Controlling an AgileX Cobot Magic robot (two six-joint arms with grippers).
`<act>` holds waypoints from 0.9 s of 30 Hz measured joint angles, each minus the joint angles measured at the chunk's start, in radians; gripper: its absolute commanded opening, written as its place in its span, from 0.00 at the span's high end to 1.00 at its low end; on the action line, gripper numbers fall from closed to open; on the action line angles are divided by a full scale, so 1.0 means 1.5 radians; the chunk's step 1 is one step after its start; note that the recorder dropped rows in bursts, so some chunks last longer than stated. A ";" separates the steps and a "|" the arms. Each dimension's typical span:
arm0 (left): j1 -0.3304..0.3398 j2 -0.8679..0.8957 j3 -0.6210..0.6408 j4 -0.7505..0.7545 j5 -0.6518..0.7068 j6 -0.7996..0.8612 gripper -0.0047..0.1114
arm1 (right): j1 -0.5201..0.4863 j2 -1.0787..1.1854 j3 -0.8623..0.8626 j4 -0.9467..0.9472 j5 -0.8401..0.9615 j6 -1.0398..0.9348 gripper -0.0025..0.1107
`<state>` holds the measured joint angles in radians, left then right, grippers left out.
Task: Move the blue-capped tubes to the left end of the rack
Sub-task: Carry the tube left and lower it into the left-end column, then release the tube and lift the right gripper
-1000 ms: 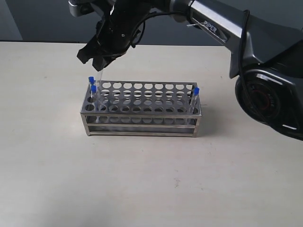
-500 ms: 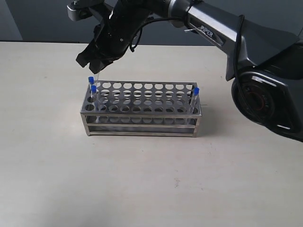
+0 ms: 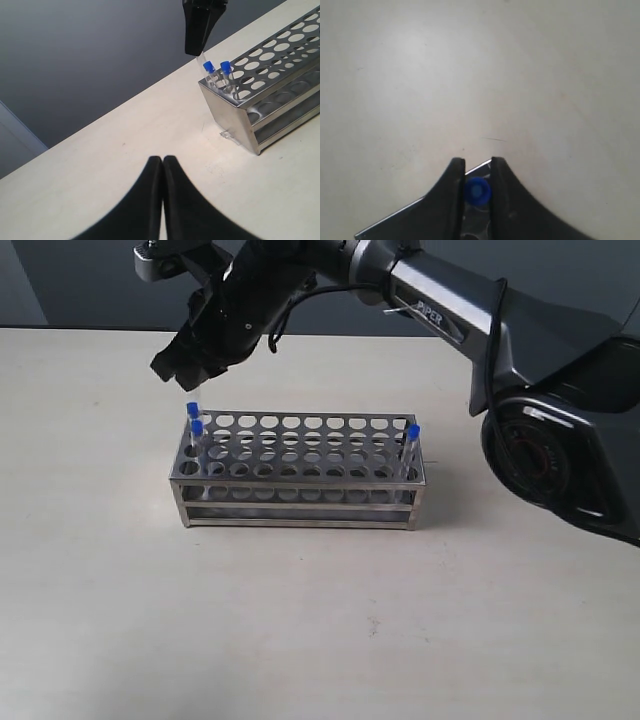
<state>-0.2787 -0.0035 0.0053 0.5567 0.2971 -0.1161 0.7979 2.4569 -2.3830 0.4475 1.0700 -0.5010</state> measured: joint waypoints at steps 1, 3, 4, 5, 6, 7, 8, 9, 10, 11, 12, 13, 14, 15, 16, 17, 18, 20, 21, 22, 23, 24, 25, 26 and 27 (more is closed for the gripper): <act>0.000 0.000 0.000 0.000 0.000 0.000 0.95 | 0.002 0.002 0.000 -0.001 -0.002 -0.005 0.99; 0.000 0.000 0.000 0.000 0.000 0.000 0.95 | 0.006 0.004 0.000 -0.007 -0.007 -0.011 0.99; 0.000 0.000 0.000 0.000 0.000 0.000 0.95 | 0.006 0.005 0.000 -0.010 -0.007 -0.013 0.99; 0.000 0.000 0.000 0.000 0.000 0.000 0.95 | 0.006 0.007 0.000 -0.012 -0.007 -0.014 0.99; 0.000 0.000 0.000 0.000 0.000 0.000 0.95 | 0.007 0.008 0.000 -0.015 -0.005 -0.014 0.99; 0.000 0.000 0.000 0.000 0.000 0.000 0.95 | 0.008 0.010 0.000 -0.018 -0.004 -0.013 0.99; 0.000 0.000 0.000 0.000 0.000 0.000 0.95 | 0.008 0.011 0.000 -0.020 -0.002 -0.010 0.99; 0.000 0.000 0.000 0.000 0.000 0.000 0.95 | 0.008 0.011 0.000 -0.023 -0.002 -0.007 0.99; 0.000 0.000 0.000 0.000 0.000 0.000 0.95 | 0.008 0.011 0.000 -0.025 0.000 -0.005 0.99; 0.000 0.000 0.000 0.000 0.000 0.000 0.95 | 0.009 0.011 0.000 -0.026 0.000 -0.005 0.99; 0.000 0.000 0.000 0.000 0.000 0.000 0.95 | 0.009 0.011 0.000 -0.026 0.000 -0.003 0.99; 0.000 0.000 0.000 0.000 0.000 0.000 0.95 | 0.009 0.011 0.000 -0.026 0.001 -0.001 0.99; 0.000 0.000 0.000 0.000 0.000 0.000 0.95 | 0.009 0.011 0.000 -0.027 0.001 0.001 0.98; 0.000 0.000 0.000 0.000 0.000 0.000 0.95 | 0.009 0.011 0.000 -0.028 0.001 0.001 0.97; 0.000 0.000 0.000 0.000 0.000 0.000 0.95 | 0.009 0.011 0.000 -0.029 0.001 0.003 0.93; 0.000 0.000 0.000 0.000 0.000 0.000 0.95 | 0.009 0.011 0.000 -0.029 0.001 0.004 0.90; 0.000 0.000 0.000 0.000 0.000 0.000 0.95 | 0.009 0.011 0.000 -0.029 0.001 0.006 0.85; 0.000 0.000 0.000 0.000 0.000 0.000 0.95 | 0.009 0.011 0.000 -0.029 0.004 0.007 0.75; 0.000 0.000 0.000 0.000 0.000 0.000 0.95 | 0.009 0.011 0.000 -0.027 0.008 0.009 0.69; 0.000 0.000 0.000 0.000 0.000 0.000 0.95 | 0.009 0.011 0.000 -0.020 0.017 0.010 0.66; 0.000 0.000 0.000 0.000 0.000 0.000 0.95 | 0.011 0.011 0.000 -0.014 0.021 0.012 0.64; 0.000 0.000 0.000 0.000 0.000 0.000 0.95 | 0.014 0.011 0.000 -0.012 0.025 0.013 0.64; 0.000 0.000 0.000 0.000 0.000 0.000 0.95 | 0.014 0.011 0.000 -0.012 0.026 0.015 0.64; 0.000 0.000 0.000 0.000 0.000 0.000 0.95 | 0.016 0.011 0.000 -0.012 0.026 0.015 0.64; 0.000 0.000 0.000 0.000 0.000 0.000 0.95 | 0.015 0.011 0.000 -0.012 0.026 0.016 0.64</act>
<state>-0.2787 -0.0035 0.0053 0.5567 0.2971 -0.1161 0.8208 2.4731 -2.3830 0.4288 1.1089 -0.4770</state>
